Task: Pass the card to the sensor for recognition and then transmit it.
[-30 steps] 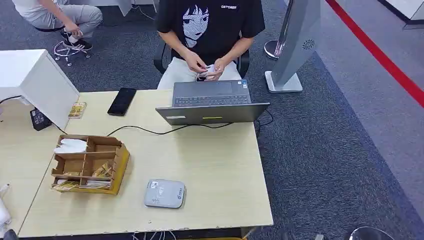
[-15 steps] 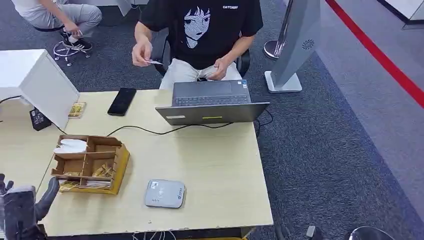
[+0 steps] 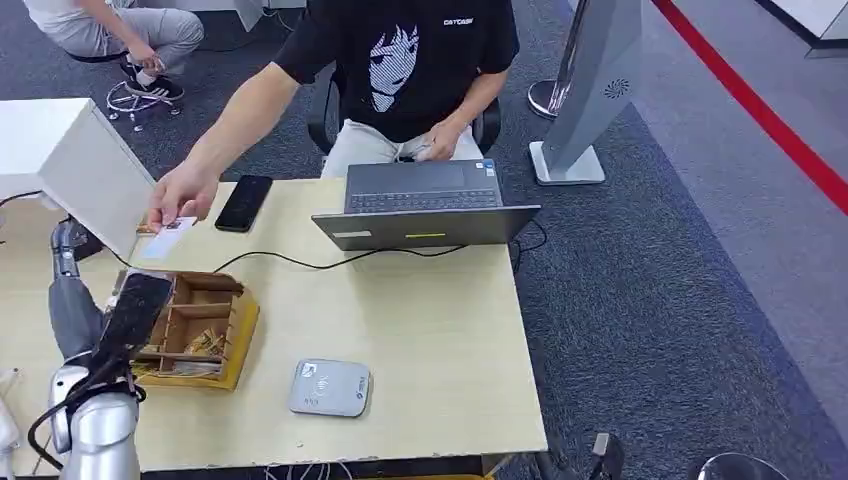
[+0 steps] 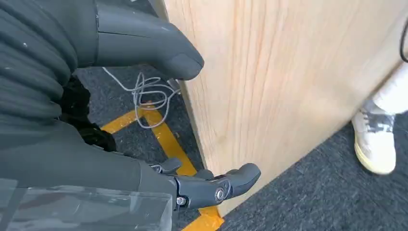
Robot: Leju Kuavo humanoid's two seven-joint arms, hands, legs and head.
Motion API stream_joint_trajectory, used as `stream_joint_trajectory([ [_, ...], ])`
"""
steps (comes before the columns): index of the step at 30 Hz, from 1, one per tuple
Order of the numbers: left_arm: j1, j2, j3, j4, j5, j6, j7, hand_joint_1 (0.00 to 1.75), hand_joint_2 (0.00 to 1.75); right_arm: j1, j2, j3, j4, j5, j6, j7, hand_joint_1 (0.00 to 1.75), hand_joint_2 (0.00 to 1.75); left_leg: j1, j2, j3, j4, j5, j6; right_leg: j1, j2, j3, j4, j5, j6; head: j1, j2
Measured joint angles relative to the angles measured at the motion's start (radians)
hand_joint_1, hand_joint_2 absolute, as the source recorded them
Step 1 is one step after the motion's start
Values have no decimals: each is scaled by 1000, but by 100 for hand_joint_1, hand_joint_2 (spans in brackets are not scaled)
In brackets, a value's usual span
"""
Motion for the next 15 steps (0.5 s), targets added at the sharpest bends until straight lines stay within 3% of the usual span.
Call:
stream_joint_trajectory([
  [6,-116,40,-72,92,-134,10,47,0,175,-7,5,16,1,15,-9,10,0,175,0,1,0,0,0,0,0,2,0,0,1,0,0,0],
  [7,-134,50,-86,109,-158,10,53,175,175,-7,5,20,1,23,-11,12,0,175,0,2,0,0,0,0,0,2,0,0,1,-1,0,0],
  [15,-279,104,-182,237,-339,16,113,175,175,-12,7,45,3,44,-24,18,0,175,1,4,-1,0,2,-3,0,5,-3,1,4,-3,0,0],
])
